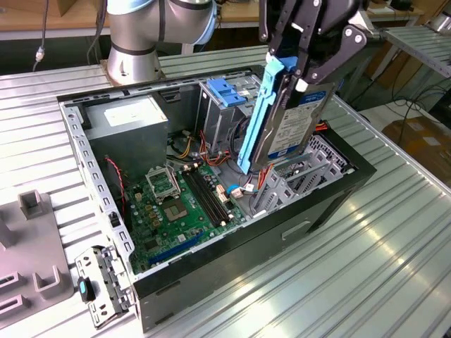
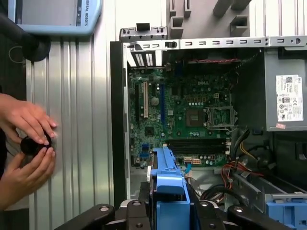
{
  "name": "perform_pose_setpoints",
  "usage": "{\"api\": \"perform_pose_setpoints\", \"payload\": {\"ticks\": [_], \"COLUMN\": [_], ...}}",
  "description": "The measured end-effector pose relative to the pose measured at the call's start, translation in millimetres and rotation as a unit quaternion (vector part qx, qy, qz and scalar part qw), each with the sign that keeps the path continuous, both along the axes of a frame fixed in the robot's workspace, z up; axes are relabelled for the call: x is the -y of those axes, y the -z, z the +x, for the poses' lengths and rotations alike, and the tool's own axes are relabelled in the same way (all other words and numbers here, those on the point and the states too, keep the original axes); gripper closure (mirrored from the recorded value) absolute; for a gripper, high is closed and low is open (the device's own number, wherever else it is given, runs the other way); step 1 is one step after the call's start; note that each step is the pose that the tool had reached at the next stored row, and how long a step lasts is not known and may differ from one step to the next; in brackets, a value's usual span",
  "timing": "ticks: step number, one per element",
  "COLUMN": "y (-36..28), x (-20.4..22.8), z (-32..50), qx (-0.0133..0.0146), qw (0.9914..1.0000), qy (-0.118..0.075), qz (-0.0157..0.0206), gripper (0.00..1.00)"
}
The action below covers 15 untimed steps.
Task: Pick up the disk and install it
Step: 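Insert the disk into the insertion slot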
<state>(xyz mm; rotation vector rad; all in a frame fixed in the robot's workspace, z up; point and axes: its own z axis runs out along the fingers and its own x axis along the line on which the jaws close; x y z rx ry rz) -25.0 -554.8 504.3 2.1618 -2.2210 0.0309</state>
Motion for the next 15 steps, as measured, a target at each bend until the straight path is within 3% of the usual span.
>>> {"api": "perform_pose_setpoints", "payload": {"ticks": [10, 12, 15], "y": [5.0, 6.2, 7.4], "x": [2.2, 2.2, 2.2], "z": [49.2, 65.6, 82.0], "qx": [0.0000, 0.0000, 0.0000], "qw": [1.00000, 1.00000, 1.00000], "qy": [0.000, 0.000, 0.000], "qz": [-0.0001, 0.0000, 0.0000], "gripper": [0.63, 0.63, 0.63]}}
